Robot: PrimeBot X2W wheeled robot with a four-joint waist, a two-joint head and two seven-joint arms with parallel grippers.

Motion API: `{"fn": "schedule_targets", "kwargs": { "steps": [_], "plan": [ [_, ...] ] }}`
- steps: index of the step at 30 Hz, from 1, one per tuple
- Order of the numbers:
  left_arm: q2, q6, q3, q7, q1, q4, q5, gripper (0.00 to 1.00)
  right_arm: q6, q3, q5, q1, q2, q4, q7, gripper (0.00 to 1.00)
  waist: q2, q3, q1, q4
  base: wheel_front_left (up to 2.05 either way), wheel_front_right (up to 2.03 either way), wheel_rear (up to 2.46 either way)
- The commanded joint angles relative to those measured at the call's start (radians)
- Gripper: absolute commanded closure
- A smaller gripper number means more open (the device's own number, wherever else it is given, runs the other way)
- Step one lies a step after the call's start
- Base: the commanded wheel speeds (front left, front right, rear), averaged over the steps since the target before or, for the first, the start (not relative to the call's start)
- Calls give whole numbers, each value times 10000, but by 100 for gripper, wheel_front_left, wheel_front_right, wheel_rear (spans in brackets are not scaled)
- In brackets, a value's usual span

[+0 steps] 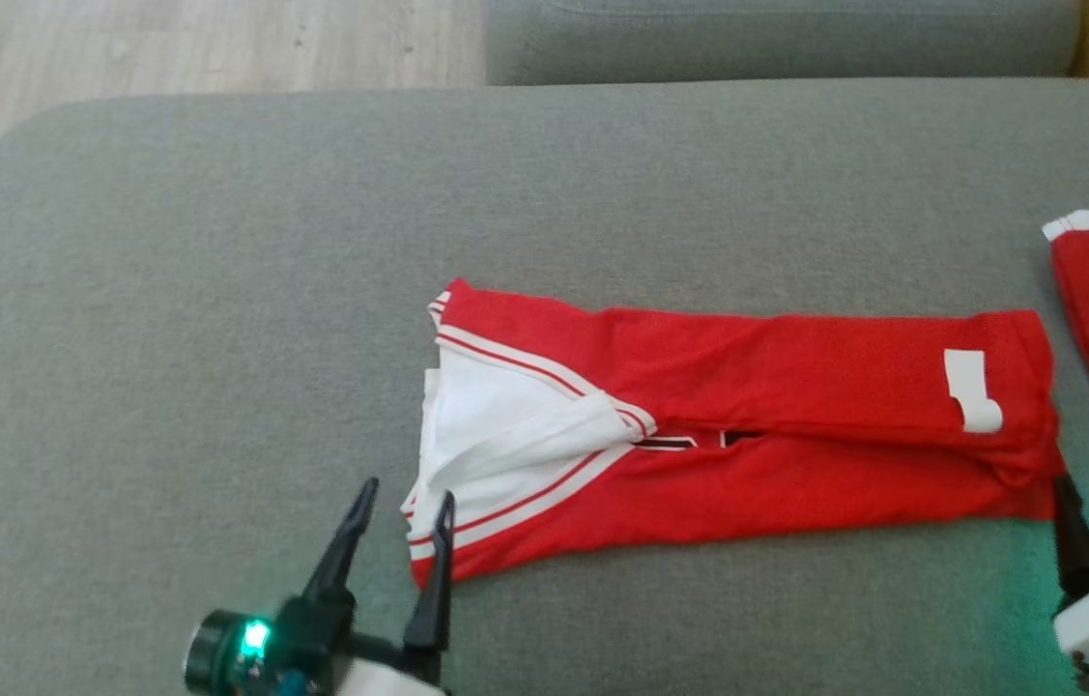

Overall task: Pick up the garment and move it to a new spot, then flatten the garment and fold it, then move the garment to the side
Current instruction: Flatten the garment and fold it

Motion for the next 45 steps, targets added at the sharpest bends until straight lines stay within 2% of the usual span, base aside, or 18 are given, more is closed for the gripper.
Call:
{"fn": "schedule_targets", "kwargs": {
  "steps": [1,7,13,17,22,23,25,32,41,45],
  "plan": [
    [-72,15,614,-121,-45,-381,574,0,65,-29,-30,-337,-130,-249,-125,0,-1,-92,2,187,0,0,0],
    [-751,-378,1245,-121,685,-513,1814,0,65,-575,-235,-1184,-202,624,-27,0,-1,-179,2,789,0,0,0],
    [-1236,-911,1672,-121,952,-466,2469,0,65,-1226,-960,-1915,-489,2325,322,0,-1,-153,2,1208,0,0,0],
    [-1500,-1174,1944,-121,1084,-412,2792,0,65,-1667,-1419,-2086,-551,3298,351,0,-1,-156,2,1301,0,0,0],
    [-1766,-1454,2260,-122,1283,-324,3095,0,65,-1422,-1216,-2258,-410,3801,639,0,-1,-202,2,1228,0,0,0],
    [-1811,-1519,2310,-122,1305,-296,3145,0,65,-1295,-1097,-2281,-392,3841,754,19,-1,-222,2,1210,0,0,0],
    [-1894,-1644,2415,-122,1340,-258,3237,0,65,-1003,-819,-2306,-371,3859,978,100,-1,-265,2,1173,0,0,0],
    [-2131,-2025,2834,-122,1504,-135,3540,0,65,-447,-221,-2258,-635,3542,700,100,-1,-410,2,928,0,0,0],
    [-2374,-2342,3208,-122,1682,-61,3852,0,65,-684,37,-2226,-1613,2970,595,100,-1,-515,2,465,0,0,0],
    [-2474,-2500,3315,-122,1744,8,3954,0,65,-562,572,-2108,-1679,2286,717,100,-1,-654,2,444,0,0,0]
  ]
}}
